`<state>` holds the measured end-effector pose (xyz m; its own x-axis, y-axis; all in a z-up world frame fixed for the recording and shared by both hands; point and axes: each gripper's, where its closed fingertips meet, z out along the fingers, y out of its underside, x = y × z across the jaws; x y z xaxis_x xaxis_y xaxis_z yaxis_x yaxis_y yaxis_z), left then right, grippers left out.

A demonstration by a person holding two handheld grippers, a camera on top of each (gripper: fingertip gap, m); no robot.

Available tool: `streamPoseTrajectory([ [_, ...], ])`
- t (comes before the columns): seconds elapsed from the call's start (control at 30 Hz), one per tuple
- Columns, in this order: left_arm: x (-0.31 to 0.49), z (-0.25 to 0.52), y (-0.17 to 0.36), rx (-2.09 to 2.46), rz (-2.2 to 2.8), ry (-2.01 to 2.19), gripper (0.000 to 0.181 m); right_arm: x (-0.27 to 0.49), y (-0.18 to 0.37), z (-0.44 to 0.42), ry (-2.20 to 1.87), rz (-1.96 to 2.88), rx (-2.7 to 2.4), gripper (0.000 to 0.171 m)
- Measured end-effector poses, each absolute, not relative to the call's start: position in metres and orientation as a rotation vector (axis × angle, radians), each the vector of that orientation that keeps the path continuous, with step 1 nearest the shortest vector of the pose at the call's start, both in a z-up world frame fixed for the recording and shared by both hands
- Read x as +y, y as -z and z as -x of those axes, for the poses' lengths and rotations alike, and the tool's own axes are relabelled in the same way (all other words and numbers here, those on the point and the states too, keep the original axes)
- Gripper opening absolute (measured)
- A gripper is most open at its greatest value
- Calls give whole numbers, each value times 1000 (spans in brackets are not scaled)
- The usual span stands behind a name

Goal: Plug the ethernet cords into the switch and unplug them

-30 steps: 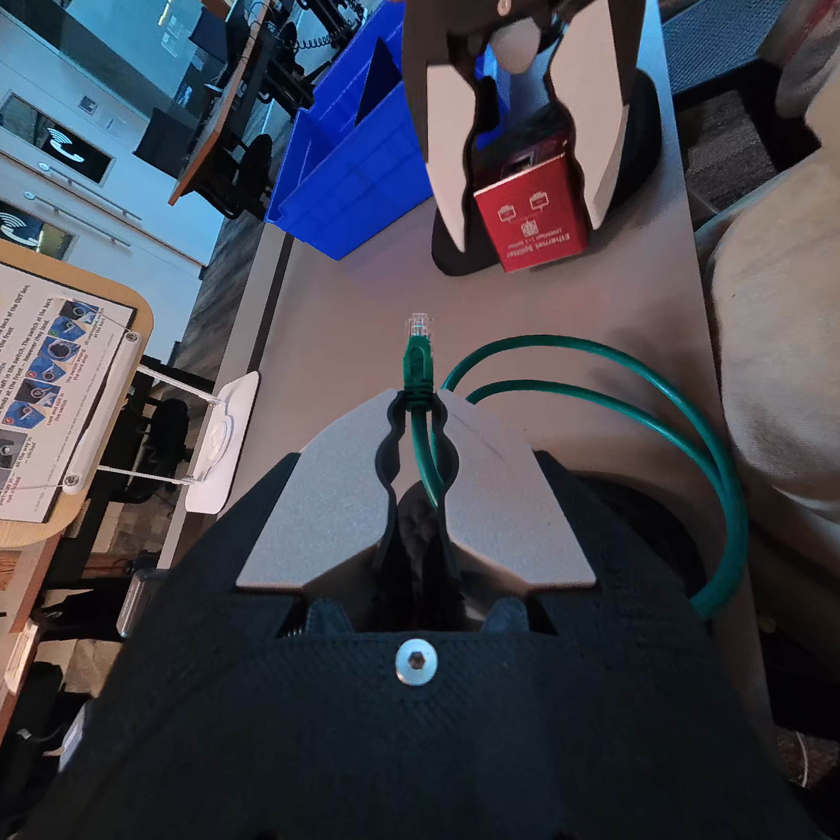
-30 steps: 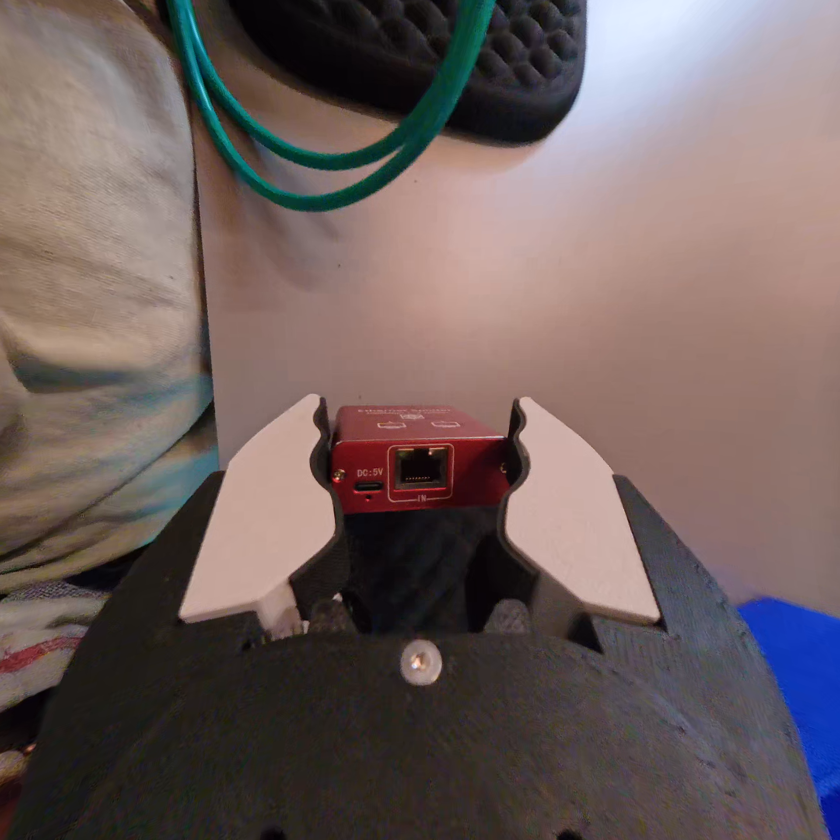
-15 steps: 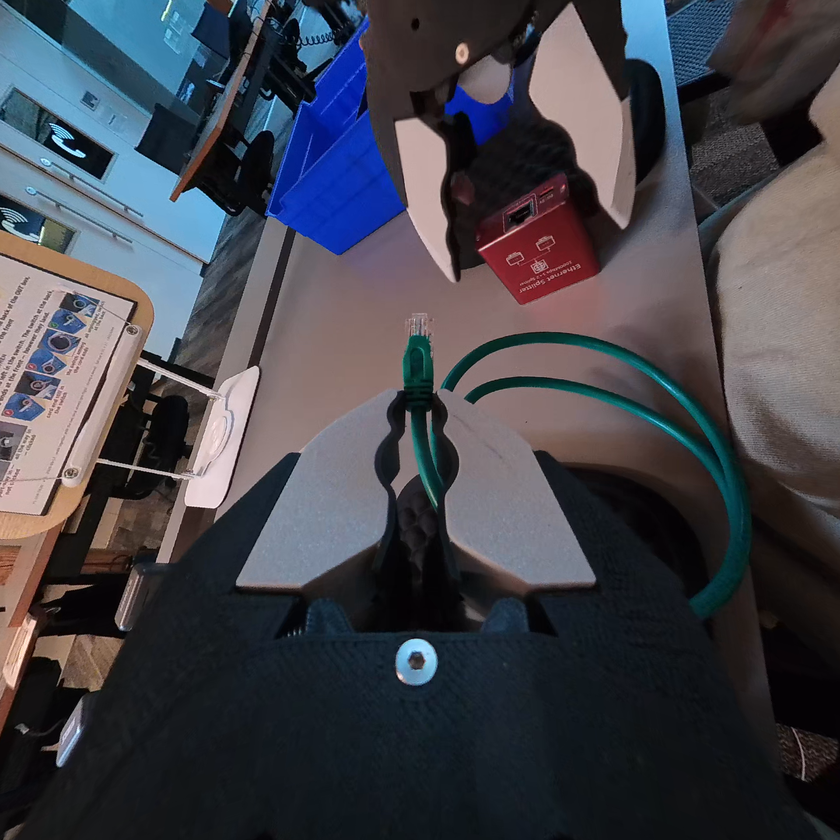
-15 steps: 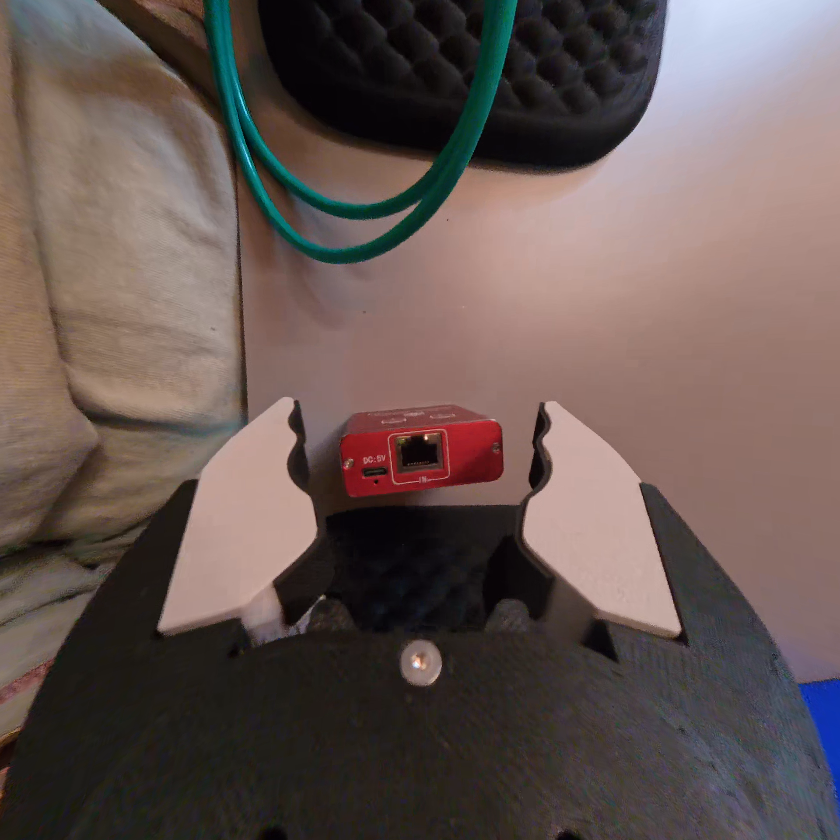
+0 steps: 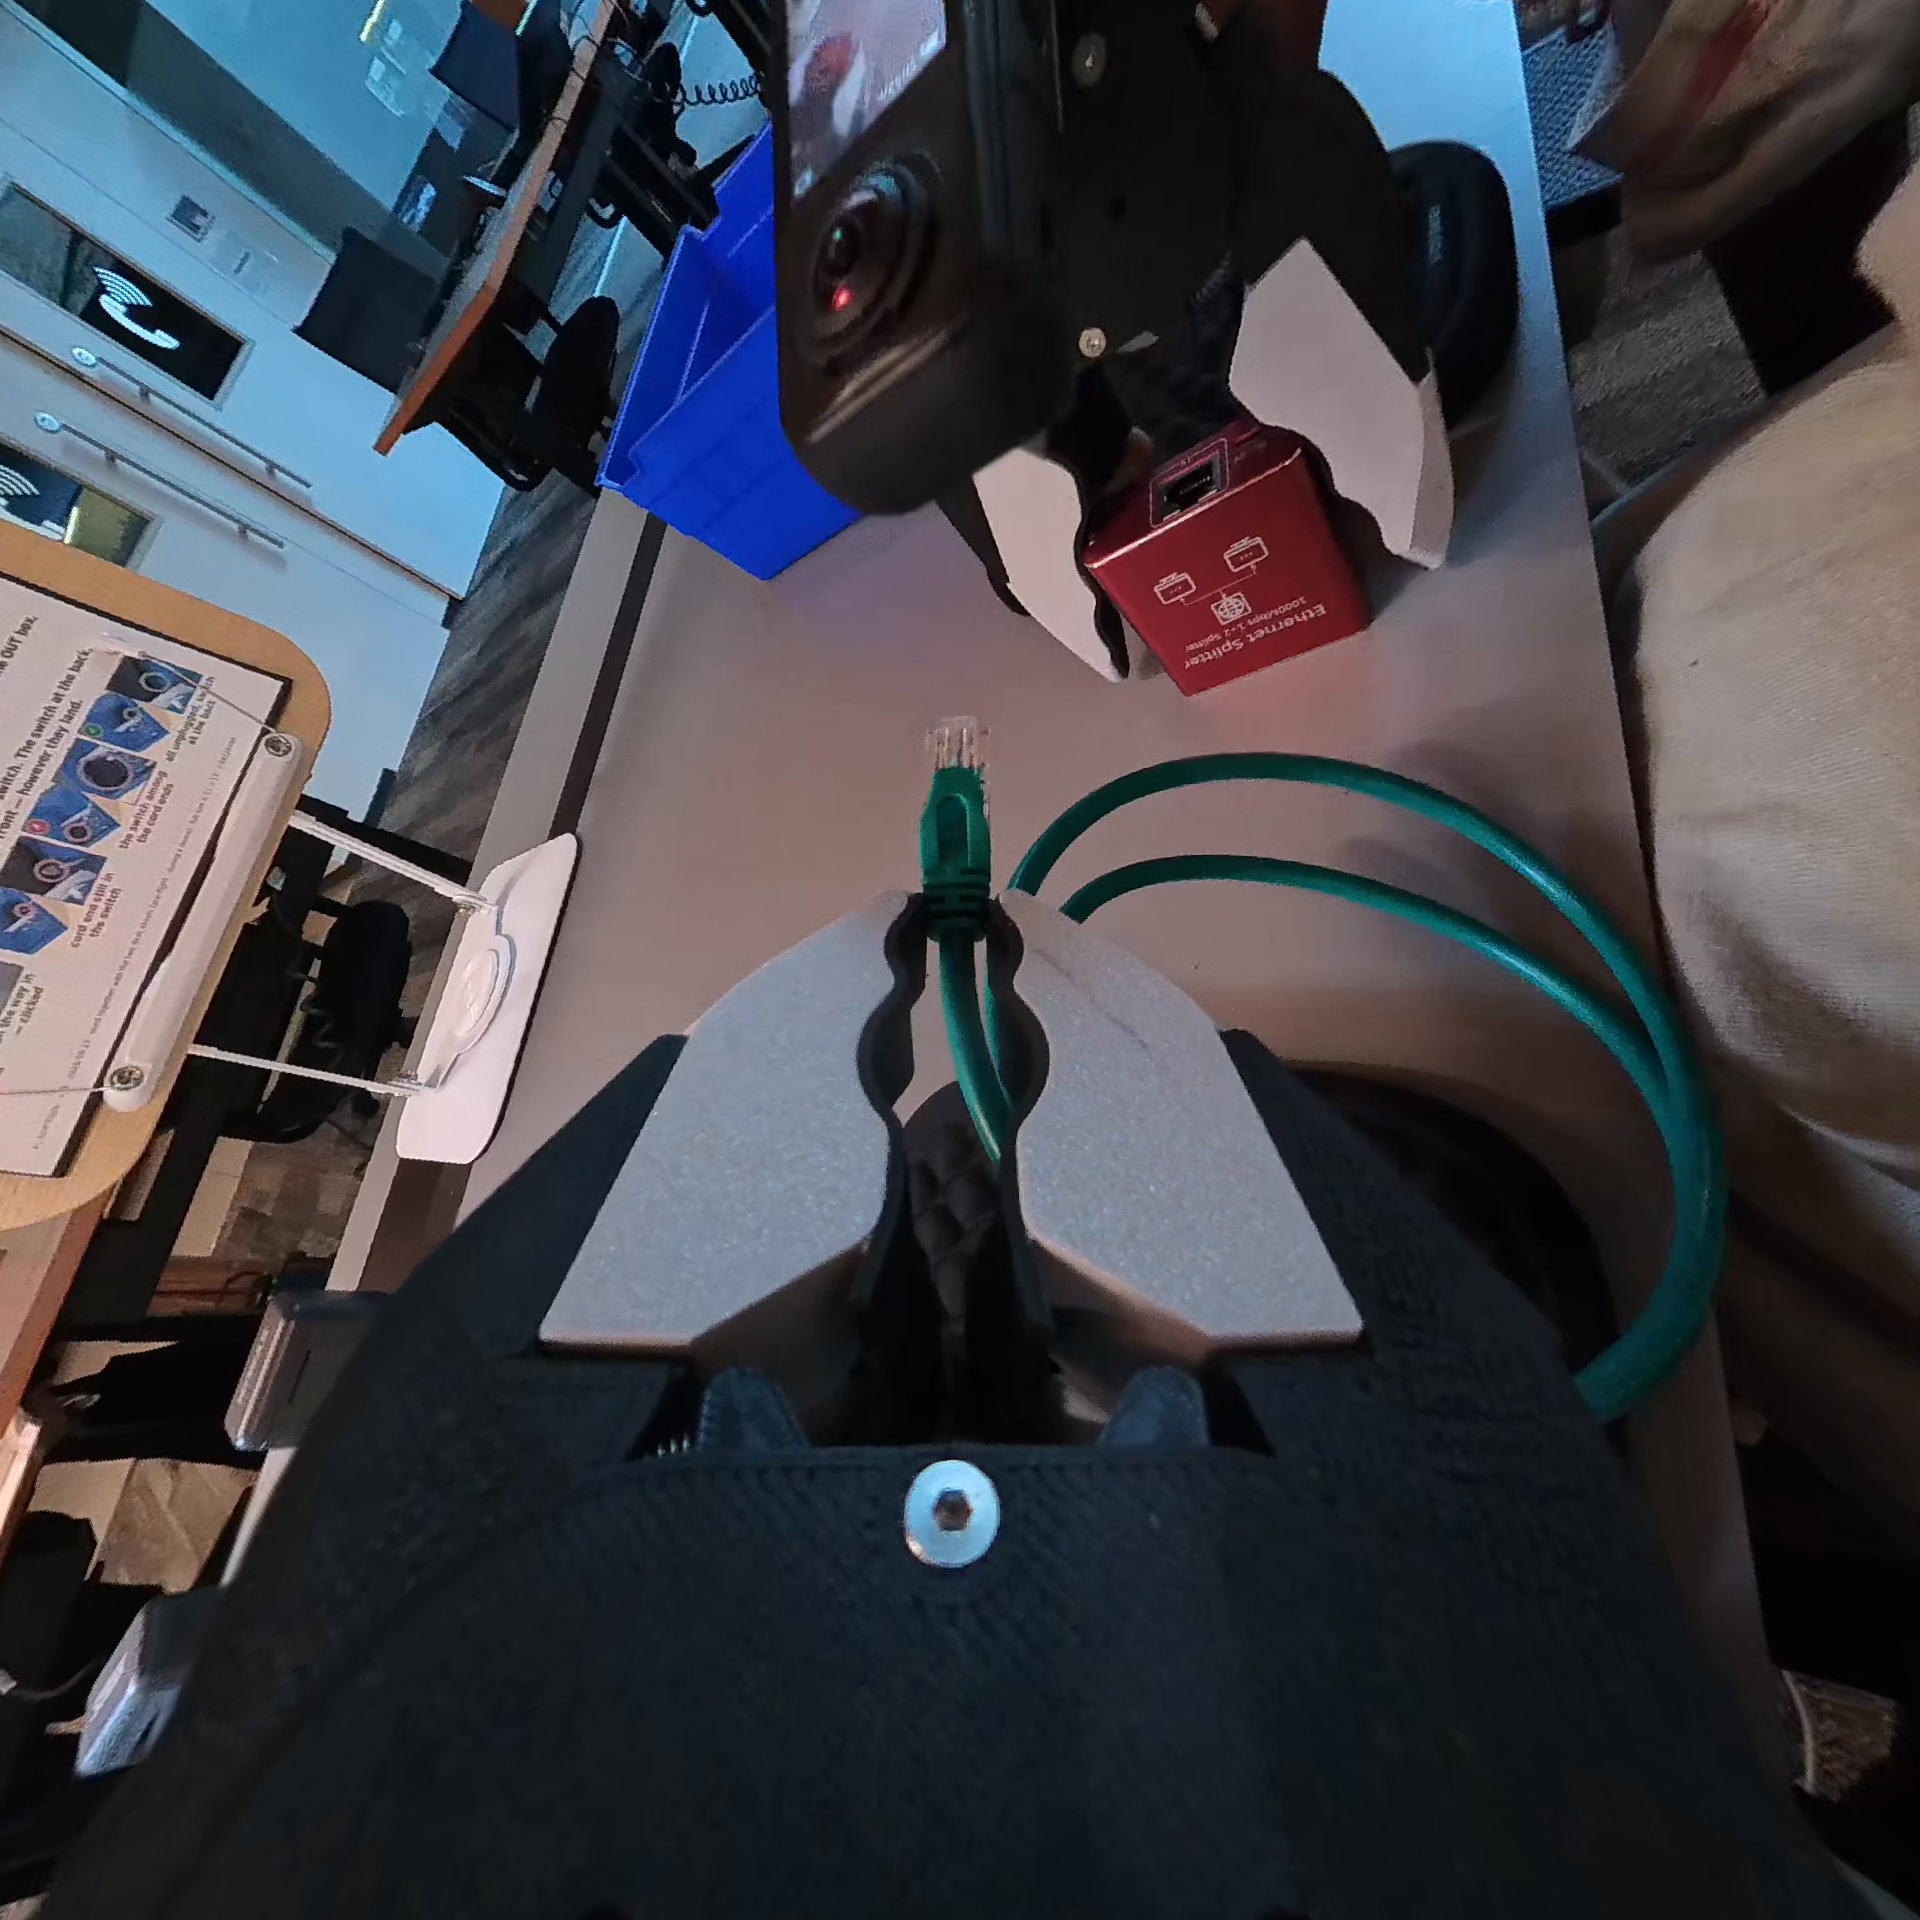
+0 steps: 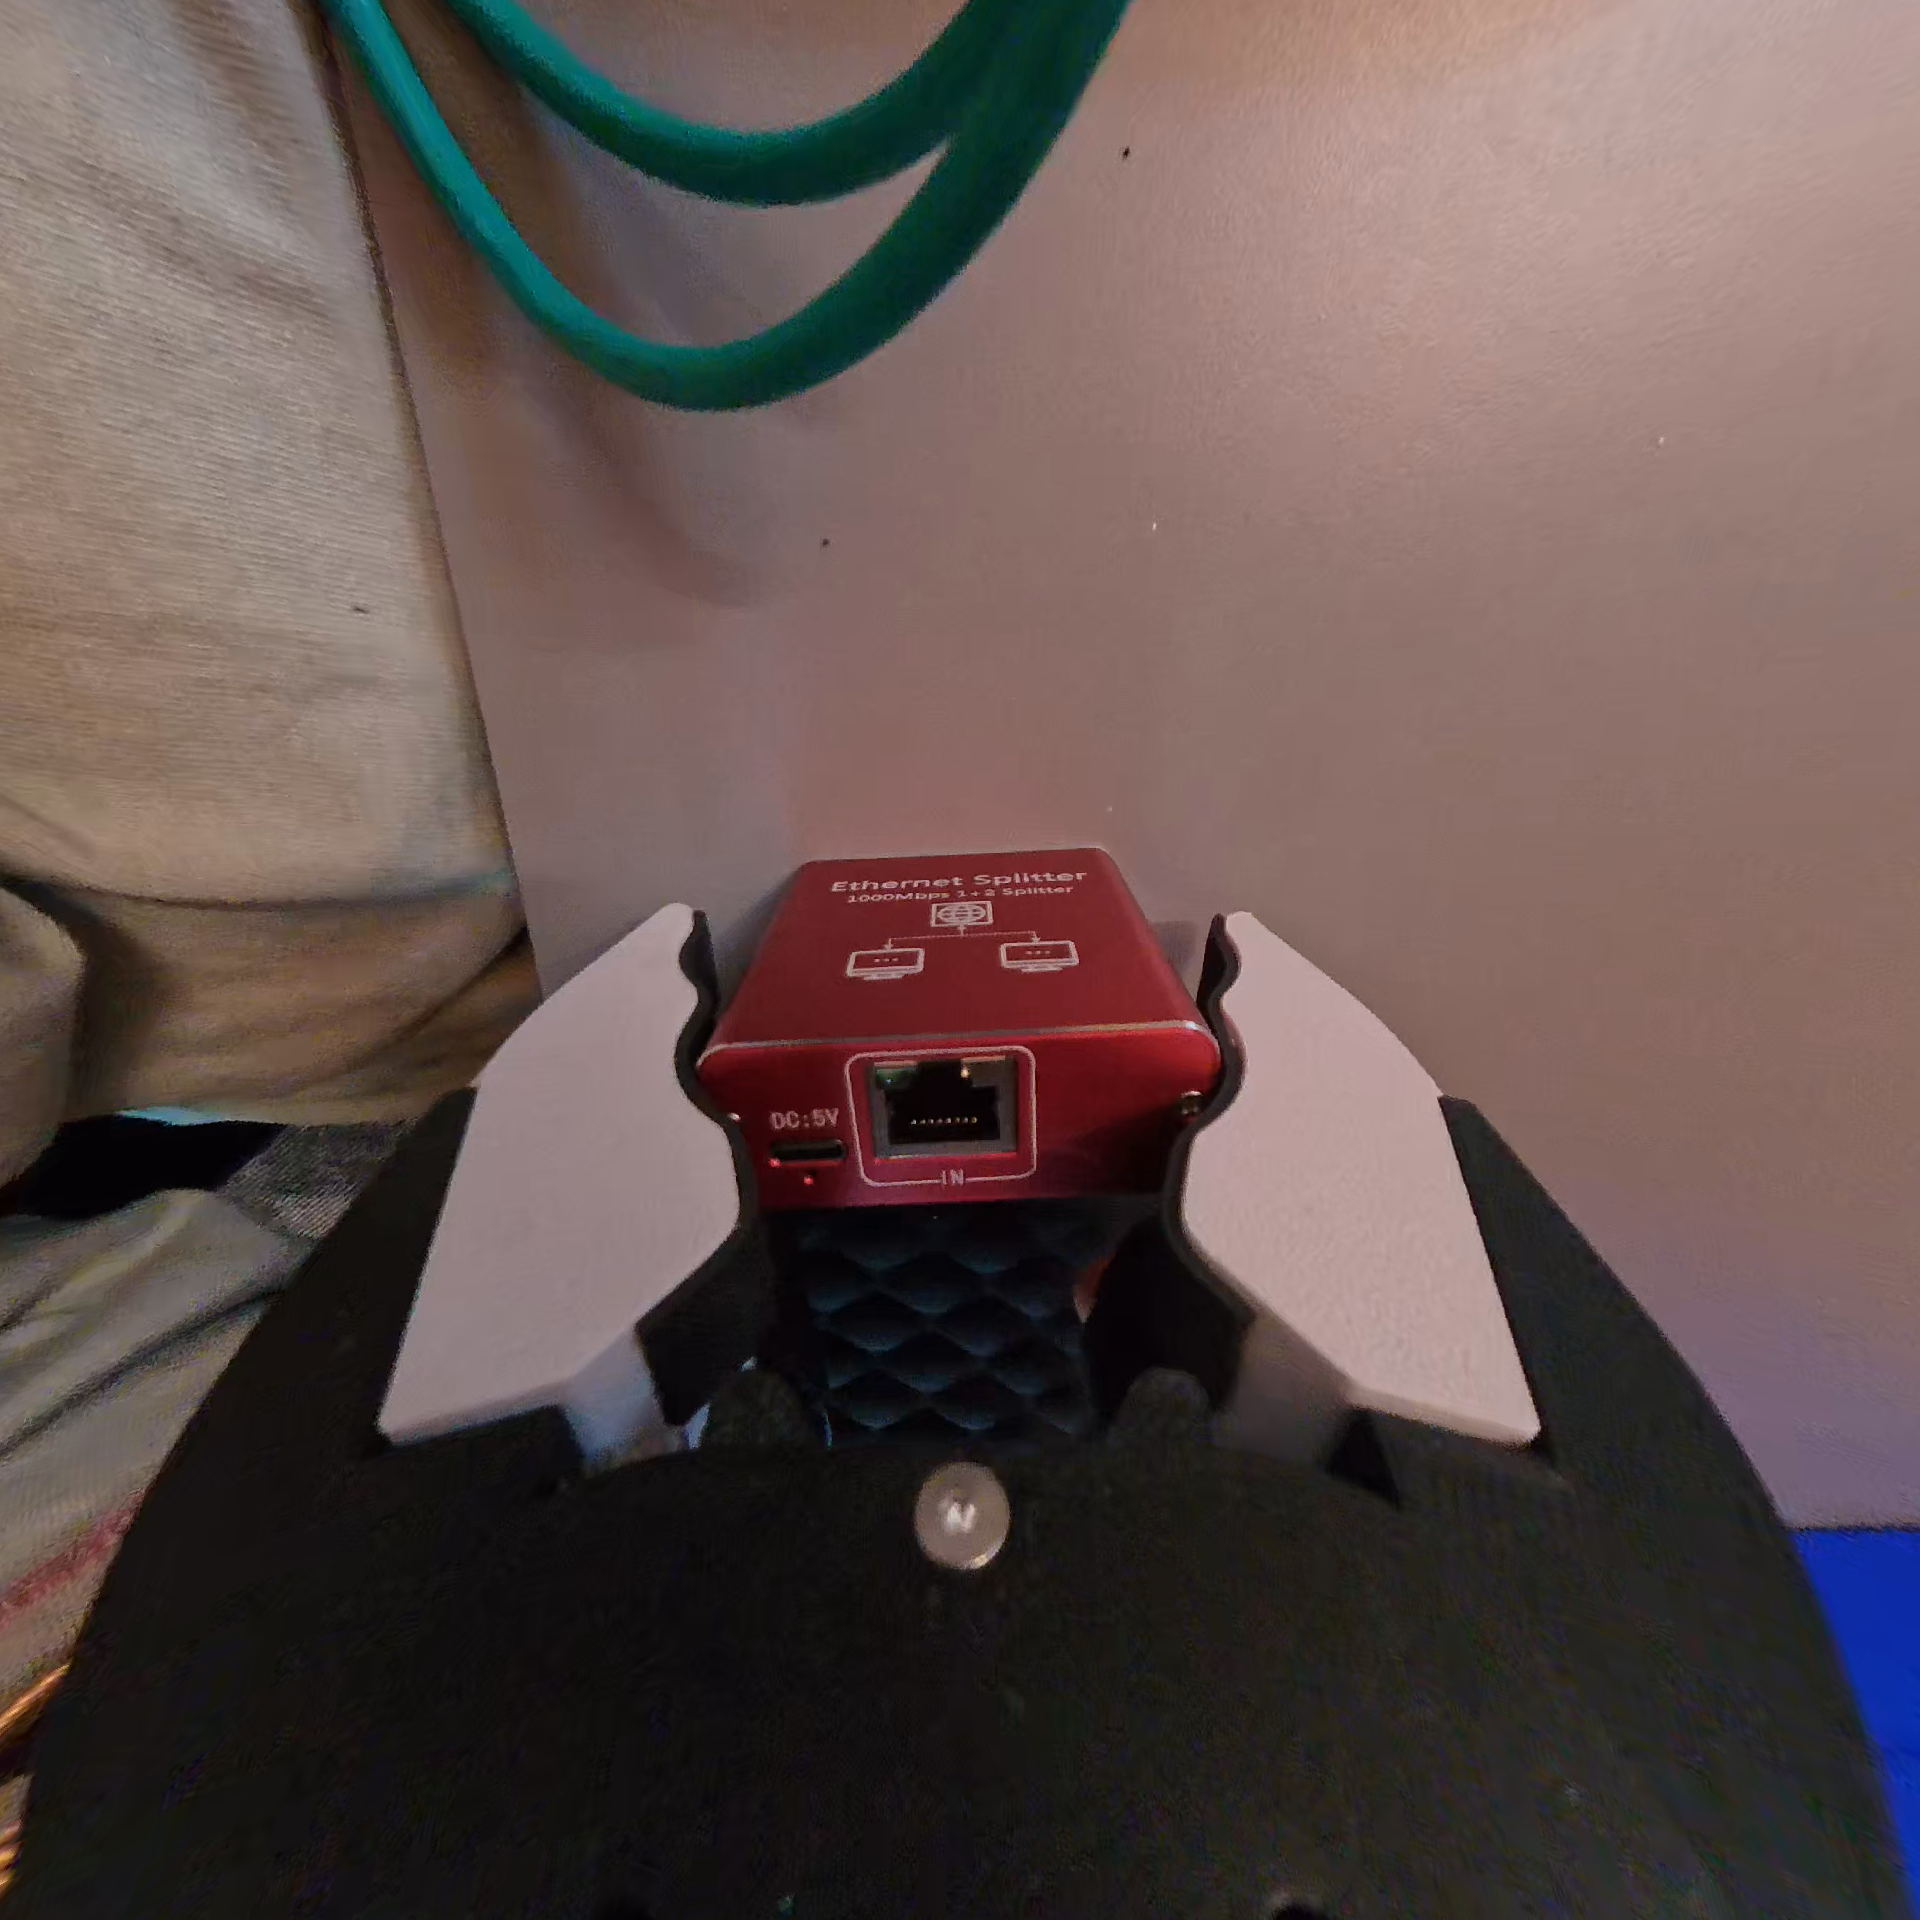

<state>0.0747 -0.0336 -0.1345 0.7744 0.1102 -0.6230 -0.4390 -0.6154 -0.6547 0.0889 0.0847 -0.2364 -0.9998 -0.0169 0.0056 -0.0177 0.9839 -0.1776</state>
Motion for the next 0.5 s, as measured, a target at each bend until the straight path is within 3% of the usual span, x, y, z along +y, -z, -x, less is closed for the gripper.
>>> streamPoseTrajectory([
  [0.03,-33,-74,134,234,2089,-794,11,83,236,-89,-338,-62,-3114,90],
  [0.17,-28,-72,135,162,2057,-704,11,63,208,-83,-912,-172,-2892,89],
  [0.33,-18,-75,134,75,2003,-531,11,47,100,-84,-1929,-186,-2146,88],
  [0.5,-5,-88,124,28,1965,-408,11,48,61,-104,-2413,-189,-1759,88],
])
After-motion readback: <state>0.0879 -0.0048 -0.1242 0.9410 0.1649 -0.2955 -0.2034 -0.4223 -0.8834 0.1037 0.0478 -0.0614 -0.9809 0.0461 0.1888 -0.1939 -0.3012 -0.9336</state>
